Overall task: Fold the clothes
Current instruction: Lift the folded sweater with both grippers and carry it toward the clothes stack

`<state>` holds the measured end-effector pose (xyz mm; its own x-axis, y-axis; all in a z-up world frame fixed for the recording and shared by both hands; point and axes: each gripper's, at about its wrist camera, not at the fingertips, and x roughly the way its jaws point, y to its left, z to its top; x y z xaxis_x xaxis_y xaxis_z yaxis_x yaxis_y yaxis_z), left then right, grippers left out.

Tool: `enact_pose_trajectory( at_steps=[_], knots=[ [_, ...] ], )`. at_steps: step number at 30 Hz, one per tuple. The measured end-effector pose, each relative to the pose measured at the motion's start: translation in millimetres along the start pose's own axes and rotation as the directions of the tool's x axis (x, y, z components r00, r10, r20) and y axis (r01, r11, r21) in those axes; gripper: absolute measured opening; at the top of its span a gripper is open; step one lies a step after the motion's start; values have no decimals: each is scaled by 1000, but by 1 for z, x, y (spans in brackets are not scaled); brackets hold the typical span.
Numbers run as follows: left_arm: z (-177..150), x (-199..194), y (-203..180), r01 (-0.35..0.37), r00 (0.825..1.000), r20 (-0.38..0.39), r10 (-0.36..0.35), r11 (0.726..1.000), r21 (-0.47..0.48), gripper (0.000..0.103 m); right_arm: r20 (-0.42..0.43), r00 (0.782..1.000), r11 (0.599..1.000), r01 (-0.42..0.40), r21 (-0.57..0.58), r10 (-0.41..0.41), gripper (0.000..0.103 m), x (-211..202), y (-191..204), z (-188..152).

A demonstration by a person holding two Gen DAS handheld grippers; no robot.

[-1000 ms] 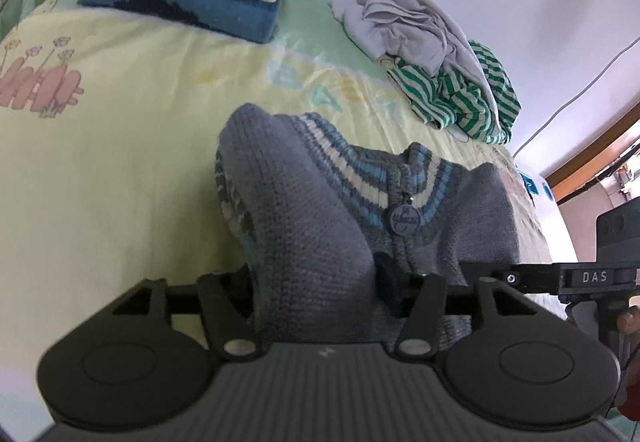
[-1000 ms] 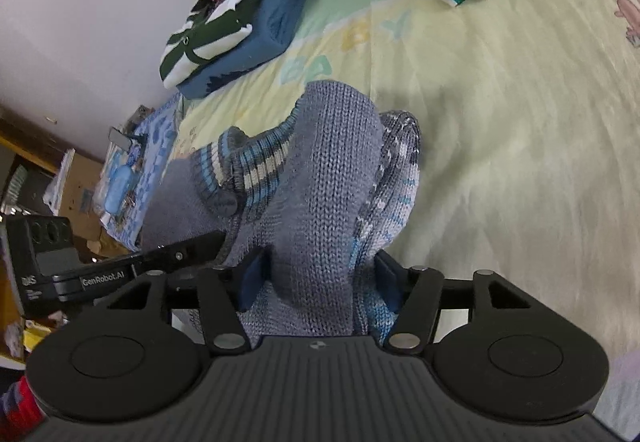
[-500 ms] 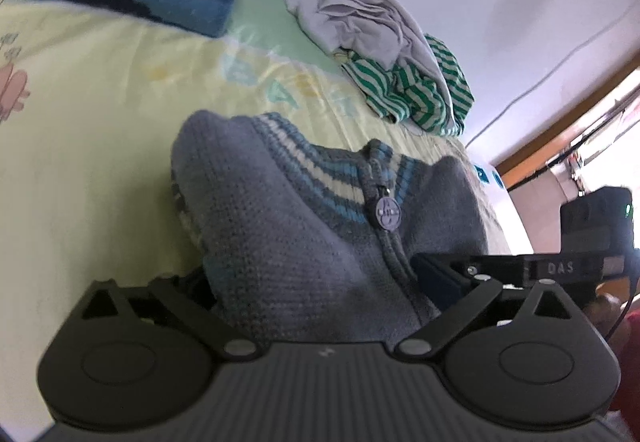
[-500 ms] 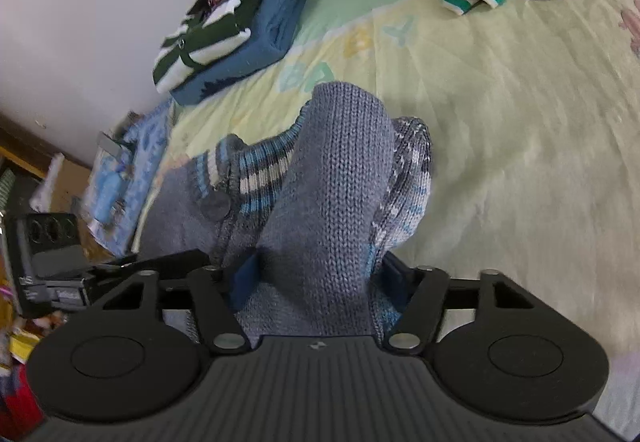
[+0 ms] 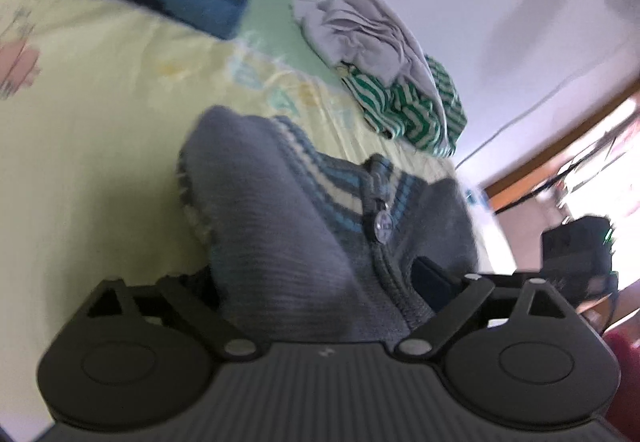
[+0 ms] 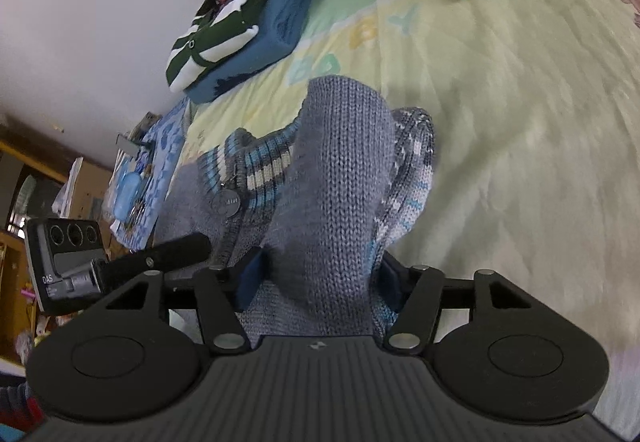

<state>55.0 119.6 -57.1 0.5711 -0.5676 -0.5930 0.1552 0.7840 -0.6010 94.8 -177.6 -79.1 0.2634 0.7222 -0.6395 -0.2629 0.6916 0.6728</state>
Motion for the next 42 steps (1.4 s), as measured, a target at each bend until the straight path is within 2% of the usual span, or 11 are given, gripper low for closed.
enact_pose_trajectory(
  at_steps=[1, 3, 4, 5, 6, 8, 14, 30, 36, 42],
  knots=[
    [-1, 1, -5, -20, 1000, 1, 20, 999, 26, 83, -1, 1000, 1000, -8, 4, 8, 62, 0, -2, 0],
    [-1, -1, -2, -25, 1000, 1, 25, 999, 24, 75, -3, 1000, 1000, -14, 6, 14, 60, 0, -4, 1],
    [0, -3, 3, -22, 1000, 2, 22, 1000, 1, 64, -4, 1000, 1000, -15, 6, 15, 57, 0, -5, 1],
    [1, -5, 8, -19, 1000, 4, 19, 999, -26, 60, -6, 1000, 1000, -16, 5, 16, 54, -1, -6, 1],
    [1, -6, 11, -16, 1000, 4, 17, 999, -43, 50, -7, 1000, 1000, -17, 6, 17, 53, -1, -7, 2],
    [1, -8, 16, -12, 1000, 3, 13, 998, -70, 50, -11, 1000, 1000, -22, 8, 22, 50, 0, -8, 1],
    [2, -9, 10, -19, 1000, 17, 21, 997, -73, 43, 2, 1000, 1000, -8, -9, 8, 45, -2, 2, 2],
    [25, -39, -12, -4, 997, 80, 4, 1000, -7, 41, 71, 996, 998, -59, -16, 60, 43, -22, 28, 8],
    [53, -58, -15, -7, 994, 111, 5, 1000, 18, 41, 105, 992, 996, -67, -51, 72, 43, -26, 52, 29],
    [103, -79, -11, -66, 989, 139, 56, 996, 67, 41, 153, 984, 992, -79, -97, 93, 43, -14, 86, 66]
  ],
)
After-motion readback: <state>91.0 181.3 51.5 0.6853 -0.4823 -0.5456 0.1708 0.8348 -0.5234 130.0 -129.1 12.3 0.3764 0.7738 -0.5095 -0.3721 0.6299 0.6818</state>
